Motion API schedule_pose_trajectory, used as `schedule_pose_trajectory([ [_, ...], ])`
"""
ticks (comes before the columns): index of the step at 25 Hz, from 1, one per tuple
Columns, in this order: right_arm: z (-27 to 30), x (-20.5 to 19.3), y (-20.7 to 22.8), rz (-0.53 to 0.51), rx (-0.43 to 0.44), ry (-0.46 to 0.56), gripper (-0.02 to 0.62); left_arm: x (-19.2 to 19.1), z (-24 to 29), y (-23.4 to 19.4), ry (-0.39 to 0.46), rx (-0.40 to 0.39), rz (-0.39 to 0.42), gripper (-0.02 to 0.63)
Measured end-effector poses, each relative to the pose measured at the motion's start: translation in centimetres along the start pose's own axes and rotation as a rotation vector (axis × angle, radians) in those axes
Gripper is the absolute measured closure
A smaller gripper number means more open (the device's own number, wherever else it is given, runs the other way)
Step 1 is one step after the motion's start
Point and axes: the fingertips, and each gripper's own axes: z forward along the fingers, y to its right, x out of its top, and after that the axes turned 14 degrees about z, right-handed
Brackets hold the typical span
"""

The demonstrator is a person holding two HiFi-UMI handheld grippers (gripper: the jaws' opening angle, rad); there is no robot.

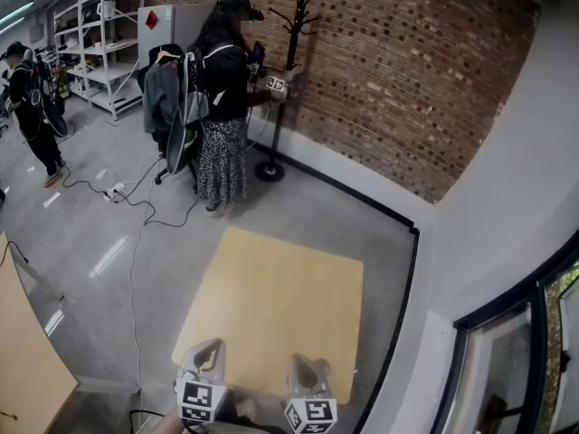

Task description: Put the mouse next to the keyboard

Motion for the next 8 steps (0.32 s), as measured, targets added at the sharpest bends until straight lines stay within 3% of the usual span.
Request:
schedule_pose_trajectory([
  [8,-0.09,-0.32,0.11,0.004,-0.002,0.000,0.581,-0.12,0.05,0.15,0.003,0.001,0.007,0.606],
])
